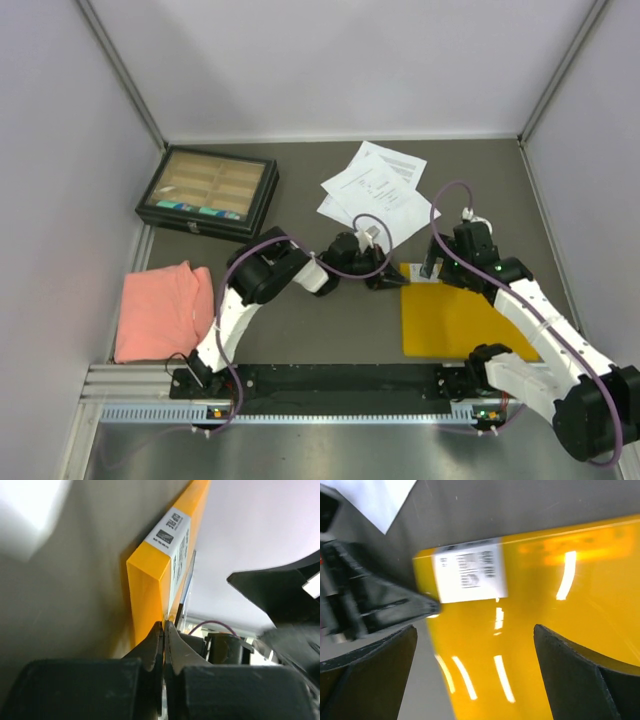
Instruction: Put the files into the folder
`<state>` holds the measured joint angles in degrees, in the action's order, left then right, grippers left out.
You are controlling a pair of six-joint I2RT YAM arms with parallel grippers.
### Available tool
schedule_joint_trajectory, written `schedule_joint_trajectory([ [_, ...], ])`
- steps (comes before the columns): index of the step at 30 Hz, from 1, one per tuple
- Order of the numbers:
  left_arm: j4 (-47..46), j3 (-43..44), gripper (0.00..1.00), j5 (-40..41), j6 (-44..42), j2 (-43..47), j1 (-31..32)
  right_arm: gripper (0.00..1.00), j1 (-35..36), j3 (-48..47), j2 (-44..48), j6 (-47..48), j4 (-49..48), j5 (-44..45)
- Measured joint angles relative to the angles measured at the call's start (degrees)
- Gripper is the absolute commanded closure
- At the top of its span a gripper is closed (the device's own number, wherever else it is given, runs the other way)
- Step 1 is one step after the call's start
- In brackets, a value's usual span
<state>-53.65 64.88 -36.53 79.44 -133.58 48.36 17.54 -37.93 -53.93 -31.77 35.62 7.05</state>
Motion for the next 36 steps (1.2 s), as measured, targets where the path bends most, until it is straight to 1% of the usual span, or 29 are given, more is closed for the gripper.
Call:
schedule_joint_trajectory([
  [3,-0.6,-11.2,1.0,2.0,1.5,8.1,-2.4,0.01,1.0,-1.4,-1.6,0.7,1.4,-0.7],
  [5,-0.6,-16.6,1.0,3.2,2.1,13.4,-3.8,0.01,2.3,-1.7,-1.6,0.6,1.9,-1.0],
  [8,-0.9,-24.7,1.0,6.4,2.7,22.8,-5.6,0.01,6.8,-3.0,-1.6,-0.5,2.4,-1.8],
  [11,-0.6,-30.9,1.0,9.2,3.2,30.0,-6.1,0.01,11.5,-5.2,-2.3,-2.4,3.0,-3.1],
  [13,0.0,-36.5,1.0,11.4,3.7,35.6,-6.7,0.01,13.5,-6.5,-3.0,-4.3,3.4,-3.7],
  [16,4.1,-44.0,1.0,14.0,4.3,44.3,-8.3,0.01,14.2,-7.1,-3.1,-8.7,5.2,-4.0],
  [18,9.7,-47.5,1.0,16.8,4.4,51.6,-9.7,0.01,14.2,-6.9,-2.4,-11.7,6.6,-4.1],
  [21,19.2,-50.4,1.0,21.8,4.4,63.8,-10.8,0.01,14.2,-4.0,1.8,-16.5,7.6,-4.4],
  [24,31.6,-50.8,1.0,28.3,4.5,77.2,-11.1,0.01,14.2,0.8,8.3,-21.2,8.5,-4.5],
  [26,37.0,-51.0,1.0,31.8,4.5,83.6,-11.2,0.01,14.2,4.5,12.1,-23.8,8.0,-5.0],
  [28,41.4,-51.3,1.0,34.8,4.5,88.0,-11.5,0.01,14.2,9.0,14.9,-26.3,6.2,-6.5],
  [32,45.3,-52.1,1.0,37.3,4.7,89.0,-11.6,0.02,14.2,15.6,14.7,-30.5,0.1,-10.8],
  [36,47.1,-52.8,1.0,37.2,4.9,86.8,-11.6,0.07,14.2,16.6,11.7,-34.5,-5.6,-13.3],
])
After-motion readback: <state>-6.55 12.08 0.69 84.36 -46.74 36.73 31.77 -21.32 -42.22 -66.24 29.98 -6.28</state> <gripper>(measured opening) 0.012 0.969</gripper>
